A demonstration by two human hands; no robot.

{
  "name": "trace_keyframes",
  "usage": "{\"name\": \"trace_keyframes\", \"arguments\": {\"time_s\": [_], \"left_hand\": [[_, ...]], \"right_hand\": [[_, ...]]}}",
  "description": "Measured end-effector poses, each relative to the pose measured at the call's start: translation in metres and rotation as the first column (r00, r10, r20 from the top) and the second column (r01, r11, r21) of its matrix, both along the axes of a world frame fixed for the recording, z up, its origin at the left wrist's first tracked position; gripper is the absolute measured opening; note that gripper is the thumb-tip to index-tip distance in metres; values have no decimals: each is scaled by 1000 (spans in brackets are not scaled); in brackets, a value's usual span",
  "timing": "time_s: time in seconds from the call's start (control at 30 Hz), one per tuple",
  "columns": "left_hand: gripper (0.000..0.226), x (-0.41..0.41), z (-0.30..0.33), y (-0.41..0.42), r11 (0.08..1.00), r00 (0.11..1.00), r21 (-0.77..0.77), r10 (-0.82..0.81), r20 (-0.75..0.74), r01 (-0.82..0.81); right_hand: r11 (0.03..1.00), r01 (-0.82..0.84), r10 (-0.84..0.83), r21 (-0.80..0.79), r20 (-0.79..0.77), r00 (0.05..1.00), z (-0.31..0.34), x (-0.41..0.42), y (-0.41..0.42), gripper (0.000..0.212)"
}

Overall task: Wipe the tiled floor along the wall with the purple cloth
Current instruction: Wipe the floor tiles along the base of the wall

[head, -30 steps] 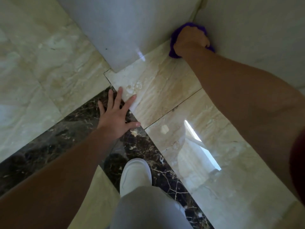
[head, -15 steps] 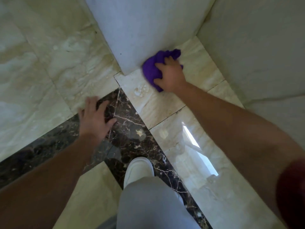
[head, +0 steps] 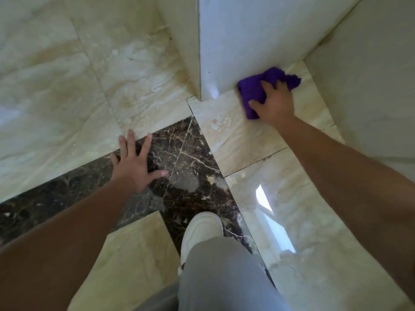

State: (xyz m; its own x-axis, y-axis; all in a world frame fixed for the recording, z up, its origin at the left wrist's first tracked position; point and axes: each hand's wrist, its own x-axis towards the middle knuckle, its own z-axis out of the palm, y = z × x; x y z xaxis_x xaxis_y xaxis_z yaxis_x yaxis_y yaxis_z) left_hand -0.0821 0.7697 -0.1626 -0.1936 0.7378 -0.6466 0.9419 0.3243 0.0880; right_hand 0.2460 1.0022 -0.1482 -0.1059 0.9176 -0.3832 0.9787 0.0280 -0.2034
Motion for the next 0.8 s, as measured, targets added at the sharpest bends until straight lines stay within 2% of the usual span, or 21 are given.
{"name": "trace_keyframes", "arguments": {"time_s": [0.07,0.2,0.3,0.4,0.6,0.7,0.8], "left_hand": [[119,0,-1,0,1000,1000,-8,0,-1,0],[119,1,3,2,999,1000,-26,22,5,-22],[119,1,7,2,999,999,-19,47,20,-47],[120,1,9,3,999,999,-31,44,23,-44],[121,0,2,4,998,999,-45,40,26,-39],[122,0,3,3,998,996,-33,49,68,-47],[119,-11,9,6,996,984,-59,73,162,-64]], "right_hand": [[998,-62,62,5,-20,998,-1,-32,-32,71],[941,-337,337,-22,-2,942,-2,-111,-87,74],[923,-378,382,-64,48,923,4,-147,-99,73],[896,-439,444,-73,83,892,11,-130,-85,75],[945,-322,327,-54,129,936,9,-76,-74,71],[964,-264,256,32,151,955,10,-111,-93,65],[980,-199,197,13,100,975,13,-155,-99,63]]}}
